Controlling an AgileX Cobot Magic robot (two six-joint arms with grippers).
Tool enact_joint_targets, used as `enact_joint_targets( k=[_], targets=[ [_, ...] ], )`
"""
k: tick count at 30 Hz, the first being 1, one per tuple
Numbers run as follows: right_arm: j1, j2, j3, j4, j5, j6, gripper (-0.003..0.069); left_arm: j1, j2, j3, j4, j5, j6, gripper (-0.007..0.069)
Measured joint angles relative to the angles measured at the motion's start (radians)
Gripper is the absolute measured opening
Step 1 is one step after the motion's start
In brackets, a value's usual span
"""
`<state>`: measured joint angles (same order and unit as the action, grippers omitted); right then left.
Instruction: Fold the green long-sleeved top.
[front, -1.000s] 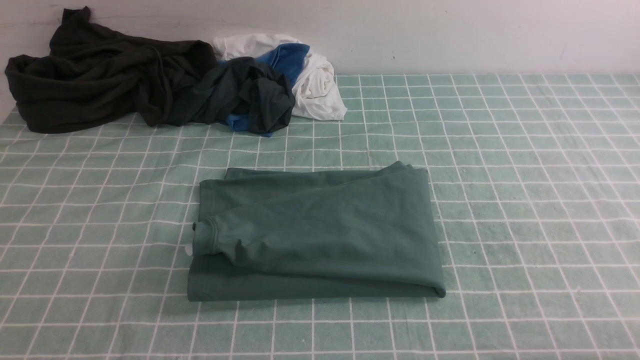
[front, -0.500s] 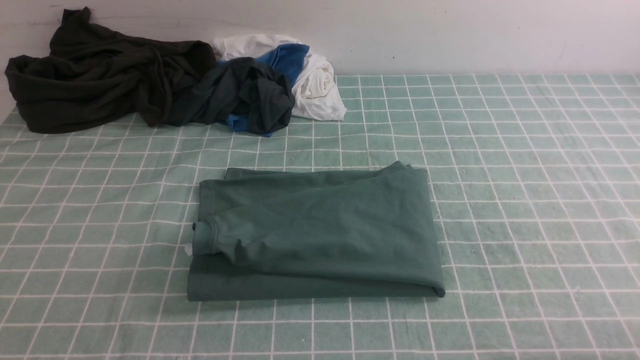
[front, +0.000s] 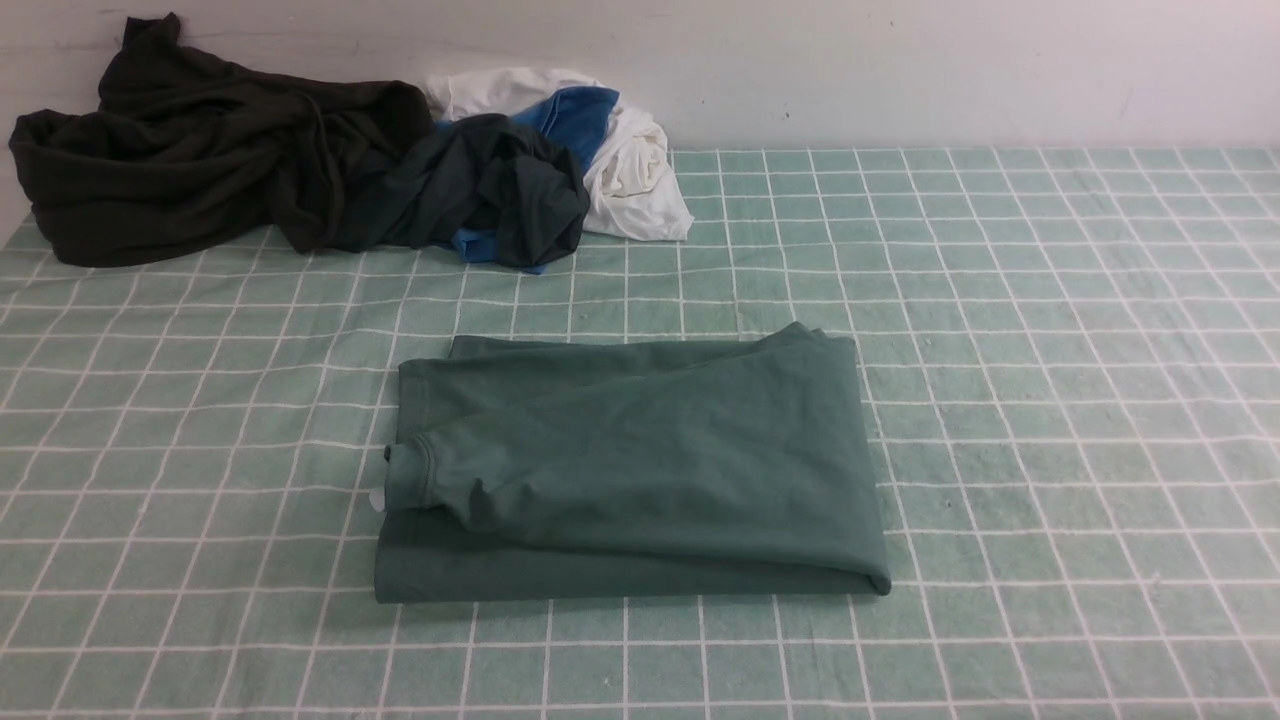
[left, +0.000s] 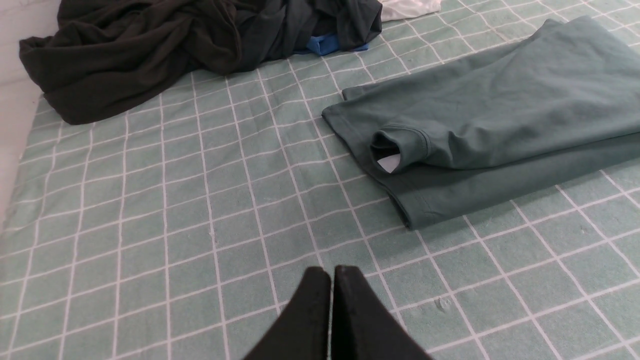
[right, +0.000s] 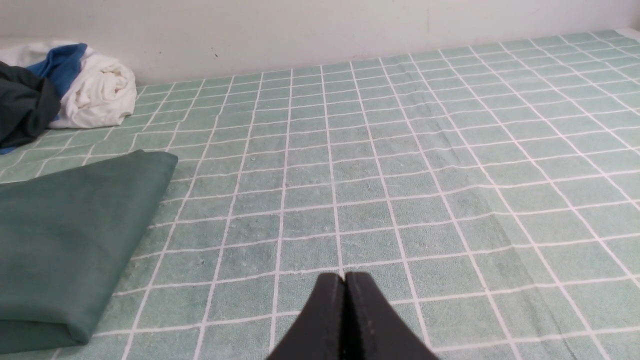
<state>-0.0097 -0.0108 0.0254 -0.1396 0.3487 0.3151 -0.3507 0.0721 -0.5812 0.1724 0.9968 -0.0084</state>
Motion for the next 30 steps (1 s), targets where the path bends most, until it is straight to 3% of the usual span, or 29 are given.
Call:
enact_joint_targets(
  k=[30],
  targets=[
    [0.000,0.000,-0.001,0.000,0.000,-0.001,-0.0013,0.007,0.000,0.015,0.009,-0.020,0.008,-0.0003]
  ],
)
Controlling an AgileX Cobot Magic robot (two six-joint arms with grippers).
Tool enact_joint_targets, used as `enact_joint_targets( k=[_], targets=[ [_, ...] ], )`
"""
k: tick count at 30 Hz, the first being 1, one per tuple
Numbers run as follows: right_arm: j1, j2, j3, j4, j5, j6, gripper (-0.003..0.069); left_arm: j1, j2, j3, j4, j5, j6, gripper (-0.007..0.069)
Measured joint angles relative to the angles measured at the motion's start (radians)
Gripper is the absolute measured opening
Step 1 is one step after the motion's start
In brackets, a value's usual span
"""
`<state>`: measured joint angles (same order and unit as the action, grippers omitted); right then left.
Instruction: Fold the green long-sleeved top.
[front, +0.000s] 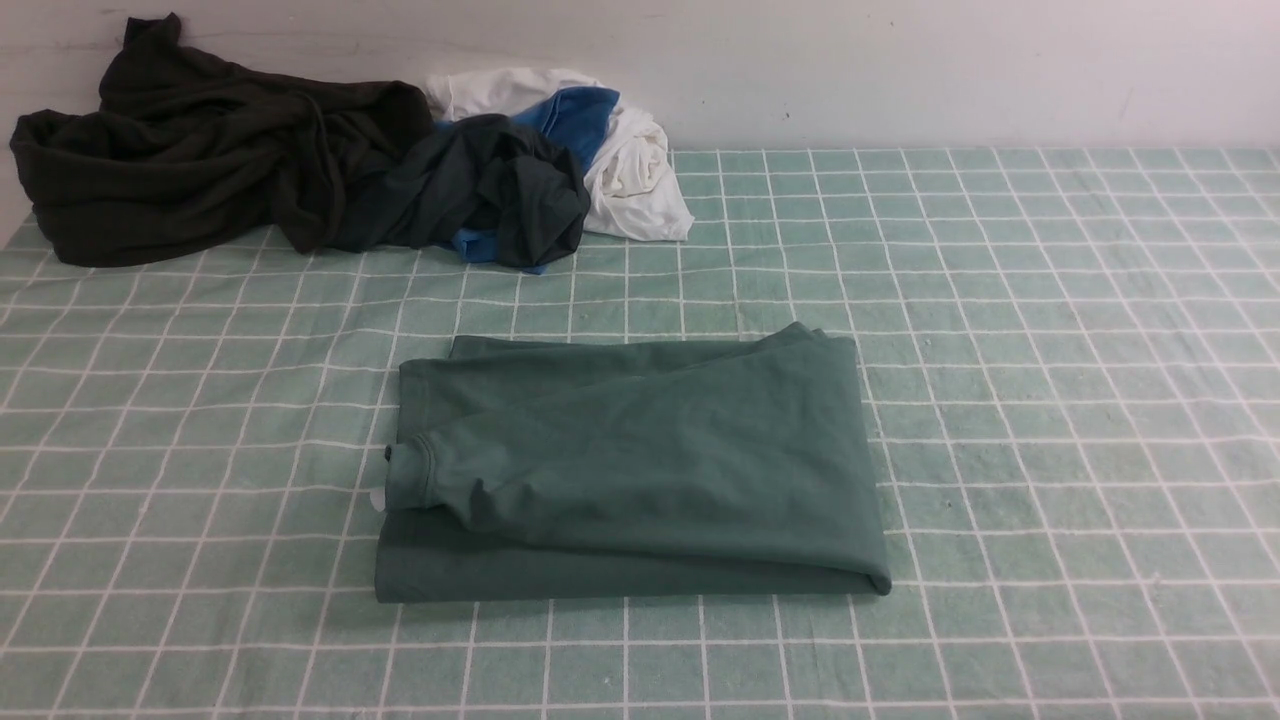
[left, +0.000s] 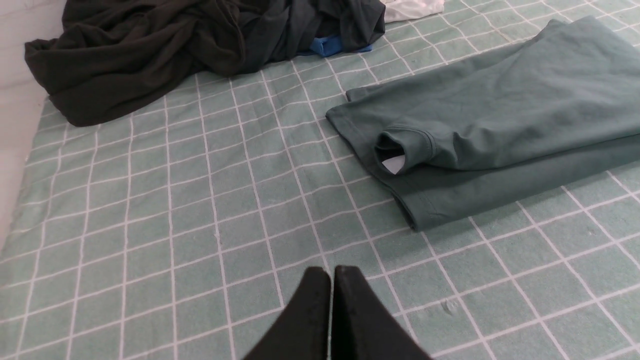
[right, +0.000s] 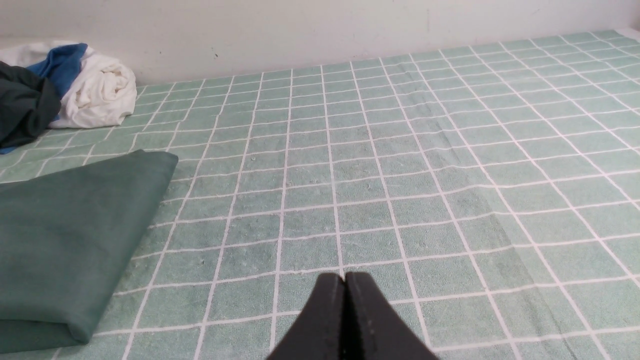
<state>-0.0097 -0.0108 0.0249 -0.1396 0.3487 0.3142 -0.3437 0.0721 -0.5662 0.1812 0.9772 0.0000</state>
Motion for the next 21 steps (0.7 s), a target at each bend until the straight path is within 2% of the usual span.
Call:
enact_joint_targets(
  k=[3,7,8,10,13,16,21],
  targets=[
    [0.000,0.000,0.000,0.000,0.000,0.000,-0.0013,0.045,-0.001,0.038,-0.004,-0.059,0.011,-0.0003],
    [0.000,0.000,0.000,0.000,0.000,0.000,-0.0013,0.223,-0.002,0.199,-0.065,-0.352,0.135,-0.0003],
    [0.000,0.000,0.000,0.000,0.000,0.000,-0.0013,0.231,-0.005,0.208,-0.073,-0.368,0.142,-0.0003],
    [0.000,0.000,0.000,0.000,0.000,0.000,-0.0013,0.331,-0.026,0.312,-0.139,-0.538,0.221,-0.0003],
    [0.000,0.000,0.000,0.000,0.000,0.000,-0.0013,0.433,-0.067,0.419,-0.230,-0.664,0.263,-0.0003],
    [0.000,0.000,0.000,0.000,0.001,0.000,-0.0013,0.495,-0.083,0.505,-0.284,-0.697,0.261,-0.0003],
    [0.000,0.000,0.000,0.000,0.001,0.000,-0.0013,0.497,-0.083,0.579,-0.269,-0.688,0.223,-0.0003]
  ],
)
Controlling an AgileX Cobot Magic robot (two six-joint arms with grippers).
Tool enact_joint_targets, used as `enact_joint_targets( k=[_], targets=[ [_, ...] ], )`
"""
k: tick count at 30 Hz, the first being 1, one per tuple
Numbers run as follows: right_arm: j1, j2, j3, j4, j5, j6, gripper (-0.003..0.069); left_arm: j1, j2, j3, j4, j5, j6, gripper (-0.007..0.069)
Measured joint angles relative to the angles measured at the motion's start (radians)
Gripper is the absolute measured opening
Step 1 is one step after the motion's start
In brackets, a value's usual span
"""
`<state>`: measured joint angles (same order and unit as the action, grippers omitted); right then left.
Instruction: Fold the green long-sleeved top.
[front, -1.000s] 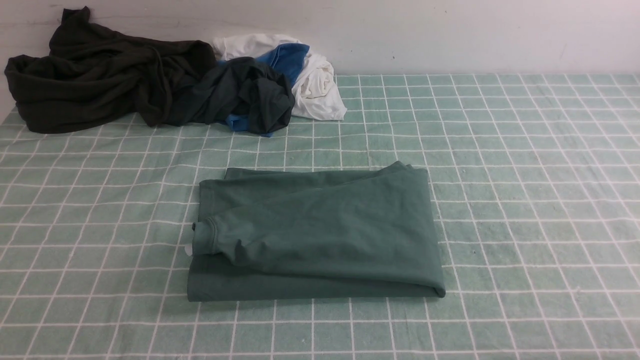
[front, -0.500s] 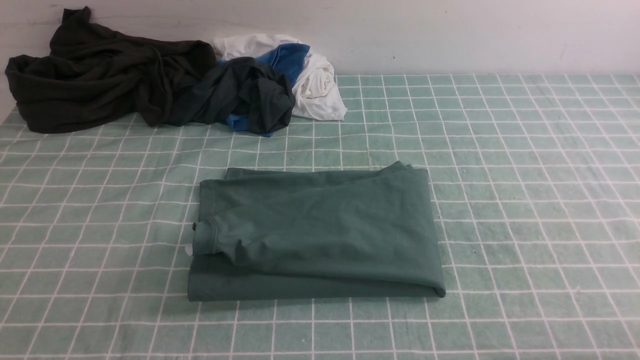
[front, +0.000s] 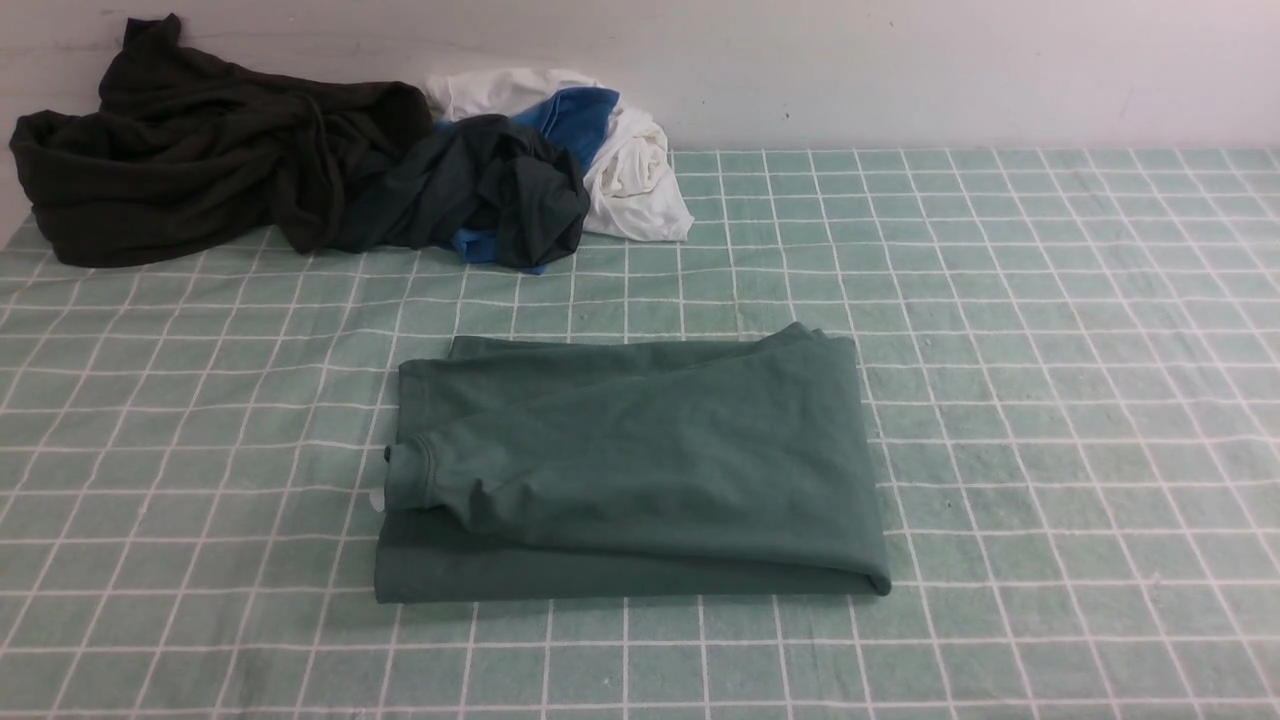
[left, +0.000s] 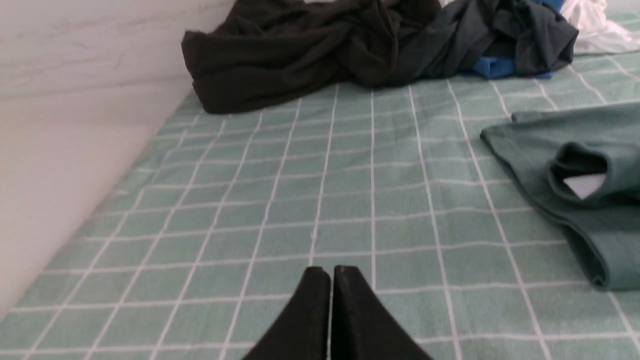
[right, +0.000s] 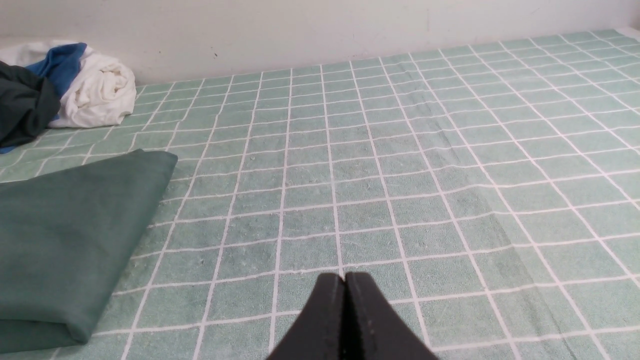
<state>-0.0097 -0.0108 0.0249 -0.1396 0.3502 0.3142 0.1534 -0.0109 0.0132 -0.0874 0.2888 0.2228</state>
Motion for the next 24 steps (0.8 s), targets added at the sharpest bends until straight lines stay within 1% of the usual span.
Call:
enact_joint_targets(
  k=[5,7,11,24],
  targets=[
    [0.000,0.000,0.000,0.000,0.001,0.000,-0.0013,-0.048,0.000,0.013,0.031,0.025,-0.096,-0.0003],
    [0.000,0.000,0.000,0.000,0.001,0.000,-0.0013,-0.065,0.000,0.011,0.034,0.037,-0.114,-0.0003],
    [0.000,0.000,0.000,0.000,0.001,0.000,-0.0013,-0.085,0.000,0.008,0.035,0.051,-0.123,-0.0003],
    [0.000,0.000,0.000,0.000,0.001,0.000,-0.0013,-0.085,0.000,0.008,0.035,0.051,-0.128,-0.0003]
  ],
)
